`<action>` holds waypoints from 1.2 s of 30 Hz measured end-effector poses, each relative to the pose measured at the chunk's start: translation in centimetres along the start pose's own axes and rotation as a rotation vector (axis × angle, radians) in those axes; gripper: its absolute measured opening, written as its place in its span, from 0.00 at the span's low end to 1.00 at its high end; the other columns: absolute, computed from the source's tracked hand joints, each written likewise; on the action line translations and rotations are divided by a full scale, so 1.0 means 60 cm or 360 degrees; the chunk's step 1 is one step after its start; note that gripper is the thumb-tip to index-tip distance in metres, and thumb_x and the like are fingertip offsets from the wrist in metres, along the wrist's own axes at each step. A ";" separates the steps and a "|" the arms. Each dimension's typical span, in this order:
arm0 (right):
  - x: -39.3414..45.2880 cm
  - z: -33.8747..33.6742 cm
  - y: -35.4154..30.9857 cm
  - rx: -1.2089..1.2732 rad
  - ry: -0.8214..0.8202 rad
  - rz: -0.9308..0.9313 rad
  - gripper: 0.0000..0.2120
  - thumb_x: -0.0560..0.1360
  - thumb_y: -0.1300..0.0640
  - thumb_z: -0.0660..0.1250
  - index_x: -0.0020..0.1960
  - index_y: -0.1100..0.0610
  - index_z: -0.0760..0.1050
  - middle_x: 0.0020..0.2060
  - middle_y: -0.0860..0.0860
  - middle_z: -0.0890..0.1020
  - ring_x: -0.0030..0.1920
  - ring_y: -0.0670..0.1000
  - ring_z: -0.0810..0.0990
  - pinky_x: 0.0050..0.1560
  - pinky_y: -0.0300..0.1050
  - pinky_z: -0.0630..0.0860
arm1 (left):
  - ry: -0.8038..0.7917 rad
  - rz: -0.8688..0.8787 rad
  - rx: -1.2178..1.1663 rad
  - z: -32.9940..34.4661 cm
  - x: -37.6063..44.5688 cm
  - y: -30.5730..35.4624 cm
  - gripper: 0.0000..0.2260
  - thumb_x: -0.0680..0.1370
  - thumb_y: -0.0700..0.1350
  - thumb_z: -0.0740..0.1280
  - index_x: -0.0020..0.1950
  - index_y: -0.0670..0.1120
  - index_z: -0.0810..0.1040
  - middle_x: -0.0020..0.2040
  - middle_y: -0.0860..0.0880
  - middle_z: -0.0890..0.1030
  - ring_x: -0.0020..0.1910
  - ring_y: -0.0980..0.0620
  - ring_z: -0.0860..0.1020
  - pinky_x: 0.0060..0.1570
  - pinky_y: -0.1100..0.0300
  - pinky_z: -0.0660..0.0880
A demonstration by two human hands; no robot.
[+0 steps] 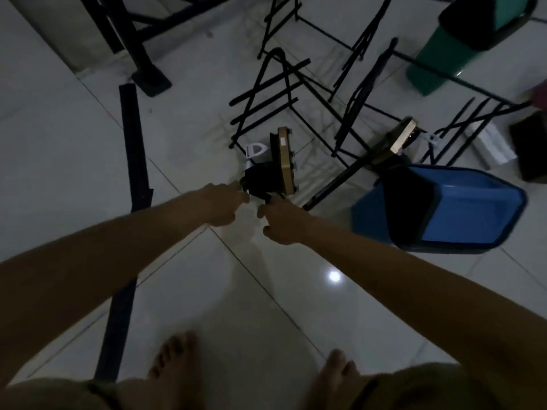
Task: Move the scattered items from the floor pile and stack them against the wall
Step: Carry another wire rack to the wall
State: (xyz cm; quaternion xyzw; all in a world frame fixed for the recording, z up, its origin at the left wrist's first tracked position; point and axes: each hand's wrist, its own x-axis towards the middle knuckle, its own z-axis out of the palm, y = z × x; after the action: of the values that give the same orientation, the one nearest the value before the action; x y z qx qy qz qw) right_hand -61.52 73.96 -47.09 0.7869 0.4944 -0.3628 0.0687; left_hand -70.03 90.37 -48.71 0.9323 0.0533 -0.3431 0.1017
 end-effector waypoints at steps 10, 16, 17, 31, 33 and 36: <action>0.067 0.080 0.033 -0.0853 0.0161 -0.0175 0.23 0.81 0.53 0.57 0.74 0.58 0.61 0.72 0.62 0.62 0.72 0.65 0.60 0.68 0.57 0.63 | 0.0068 0.0000 0.0461 0.068 0.060 -0.077 0.29 0.79 0.46 0.64 0.75 0.43 0.53 0.74 0.41 0.54 0.59 0.43 0.73 0.52 0.56 0.71; 0.048 0.048 0.026 -0.0787 0.0259 -0.0119 0.21 0.80 0.55 0.59 0.72 0.57 0.65 0.66 0.60 0.68 0.63 0.61 0.69 0.59 0.54 0.71 | 0.0139 -0.0093 0.0400 0.065 0.054 -0.061 0.32 0.80 0.49 0.63 0.76 0.42 0.49 0.74 0.40 0.54 0.61 0.42 0.73 0.53 0.56 0.70; 0.046 0.045 0.030 -0.0815 0.0305 -0.0121 0.20 0.80 0.54 0.59 0.71 0.56 0.66 0.66 0.59 0.68 0.63 0.61 0.69 0.58 0.53 0.71 | 0.0143 -0.0110 0.0408 0.066 0.055 -0.059 0.33 0.80 0.50 0.63 0.77 0.42 0.47 0.75 0.40 0.52 0.63 0.43 0.71 0.53 0.56 0.69; 0.032 0.038 0.050 -0.1174 0.0567 -0.0115 0.19 0.80 0.53 0.58 0.70 0.53 0.68 0.64 0.57 0.69 0.63 0.59 0.70 0.53 0.50 0.70 | 0.0393 -0.0236 -0.0701 0.026 0.141 -0.042 0.45 0.75 0.54 0.70 0.78 0.50 0.39 0.77 0.39 0.38 0.76 0.40 0.52 0.72 0.56 0.56; 0.029 0.029 0.050 -0.1143 0.0540 -0.0158 0.19 0.80 0.52 0.57 0.70 0.53 0.68 0.64 0.57 0.70 0.62 0.58 0.71 0.54 0.50 0.70 | 0.0397 -0.0188 -0.0745 0.024 0.160 -0.038 0.43 0.75 0.53 0.71 0.79 0.49 0.44 0.78 0.39 0.46 0.76 0.39 0.47 0.74 0.53 0.50; 0.026 0.020 0.050 -0.1067 0.0489 -0.0159 0.19 0.81 0.53 0.56 0.71 0.53 0.67 0.65 0.56 0.70 0.62 0.57 0.71 0.56 0.49 0.70 | 0.0487 -0.0240 -0.0862 0.028 0.183 -0.030 0.45 0.68 0.59 0.74 0.76 0.45 0.55 0.73 0.36 0.60 0.73 0.37 0.58 0.73 0.48 0.58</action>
State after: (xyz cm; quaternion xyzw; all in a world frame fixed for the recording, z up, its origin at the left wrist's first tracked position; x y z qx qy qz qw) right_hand -59.24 73.03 -49.69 0.7408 0.6282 -0.0611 0.2298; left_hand -63.04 92.07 -57.38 0.9055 0.2262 -0.1788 0.3113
